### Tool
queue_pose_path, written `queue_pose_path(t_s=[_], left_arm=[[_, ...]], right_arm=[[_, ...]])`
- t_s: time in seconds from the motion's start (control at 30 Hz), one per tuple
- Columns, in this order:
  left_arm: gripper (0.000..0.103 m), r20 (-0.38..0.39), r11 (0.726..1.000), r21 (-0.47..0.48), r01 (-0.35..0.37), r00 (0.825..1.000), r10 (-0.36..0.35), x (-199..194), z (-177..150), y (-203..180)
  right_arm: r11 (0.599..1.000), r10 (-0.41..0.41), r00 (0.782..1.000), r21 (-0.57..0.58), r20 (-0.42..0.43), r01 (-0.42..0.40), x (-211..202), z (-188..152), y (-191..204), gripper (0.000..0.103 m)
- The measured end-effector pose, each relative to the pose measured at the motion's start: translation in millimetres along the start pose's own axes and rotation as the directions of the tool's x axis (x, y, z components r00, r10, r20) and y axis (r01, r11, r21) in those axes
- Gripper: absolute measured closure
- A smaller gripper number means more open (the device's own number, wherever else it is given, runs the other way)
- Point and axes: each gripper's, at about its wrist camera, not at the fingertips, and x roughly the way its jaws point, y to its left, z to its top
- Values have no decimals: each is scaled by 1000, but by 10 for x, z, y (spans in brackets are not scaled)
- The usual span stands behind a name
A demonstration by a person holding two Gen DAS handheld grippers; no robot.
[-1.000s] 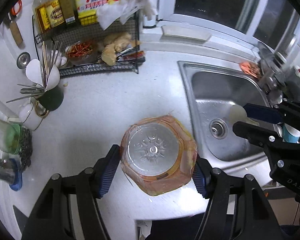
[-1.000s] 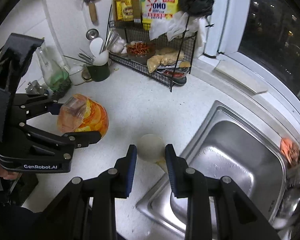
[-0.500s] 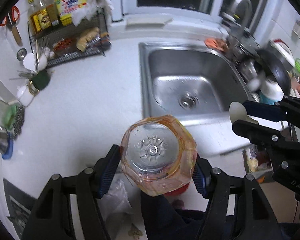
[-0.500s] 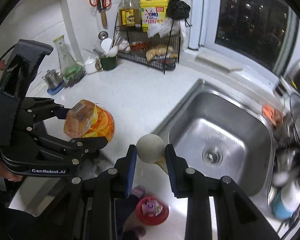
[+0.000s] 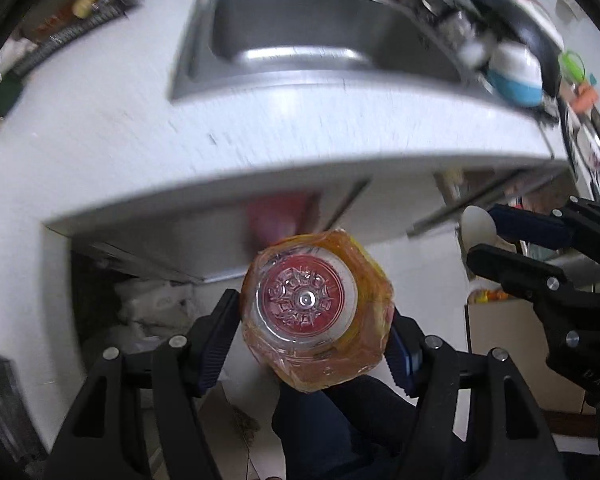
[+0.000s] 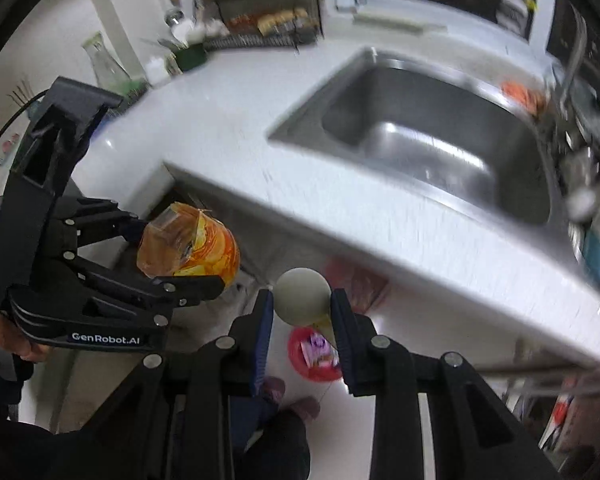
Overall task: Collect trash
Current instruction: 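Open the left tool to drop the orange cup into the bucket, then open the right tool to drop the white spoon into the bucket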
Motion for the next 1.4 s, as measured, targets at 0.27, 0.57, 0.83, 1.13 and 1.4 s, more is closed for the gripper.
queue_pose_path(t_s=[0.27, 0.57, 0.83, 1.13, 1.4], left_arm=[[39, -64, 999, 38, 35, 997, -32, 1229, -277, -25], [39, -101, 997, 37, 66, 993, -62, 2512, -437, 12], [21, -121, 998, 23, 50, 992, -47, 2837, -494, 133], [13, -117, 997, 75, 15, 993, -6, 2629, -542, 201], [13, -88, 994, 112, -9, 996, 19, 1724, -447, 157]], right_arm=[[998, -18, 999, 59, -51, 21, 980, -533, -259, 76], [991, 20, 997, 135, -70, -10, 2247, -965, -620, 76], [991, 22, 996, 130, -90, -10, 2761, -1196, -650, 75], [993, -9, 996, 114, -86, 19, 2578, -1242, -489, 41], [983, -83, 994, 155, -71, 93, 1902, -1045, -361, 18]])
